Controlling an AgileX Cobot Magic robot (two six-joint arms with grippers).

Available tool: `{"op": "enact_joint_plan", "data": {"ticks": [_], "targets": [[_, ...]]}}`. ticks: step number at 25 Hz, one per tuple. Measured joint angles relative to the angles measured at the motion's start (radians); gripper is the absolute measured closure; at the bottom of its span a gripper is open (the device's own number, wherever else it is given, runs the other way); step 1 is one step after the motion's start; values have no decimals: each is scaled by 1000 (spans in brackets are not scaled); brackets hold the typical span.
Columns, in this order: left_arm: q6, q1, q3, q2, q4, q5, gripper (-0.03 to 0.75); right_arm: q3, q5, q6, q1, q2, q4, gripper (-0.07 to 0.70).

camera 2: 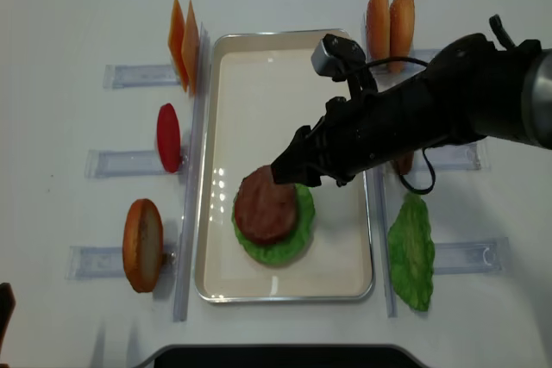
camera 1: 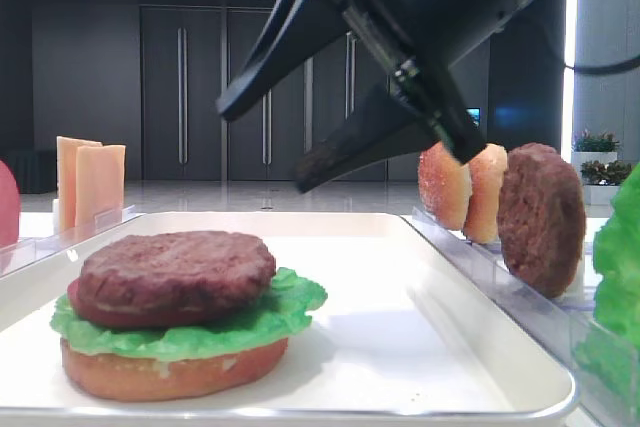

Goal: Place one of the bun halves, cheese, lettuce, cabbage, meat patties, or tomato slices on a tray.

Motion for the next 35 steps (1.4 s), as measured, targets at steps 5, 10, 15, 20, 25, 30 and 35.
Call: {"op": "enact_joint_plan", "data": {"ticks": [5, 10, 15, 20, 25, 30, 35], "targets": [[0, 0, 0, 0, 0, 0, 323, 0, -75, 205, 0, -118, -299, 227], [0, 0, 0, 0, 0, 0, 324, -56, 61, 646, -34, -228, -909, 266], [0, 0, 0, 0, 0, 0, 324, -149, 320, 854, -192, -262, -1288, 289], [0, 0, 0, 0, 0, 0, 325, -179, 436, 865, -483, -321, -1335, 300], [0, 0, 0, 0, 0, 0, 325, -180, 455, 868, -671, -385, -1320, 302], [0, 0, 0, 0, 0, 0, 325, -180, 452, 869, -686, -454, -1286, 302], [0, 0, 0, 0, 0, 0, 325, -119, 408, 869, -675, -630, -1257, 328]]}}
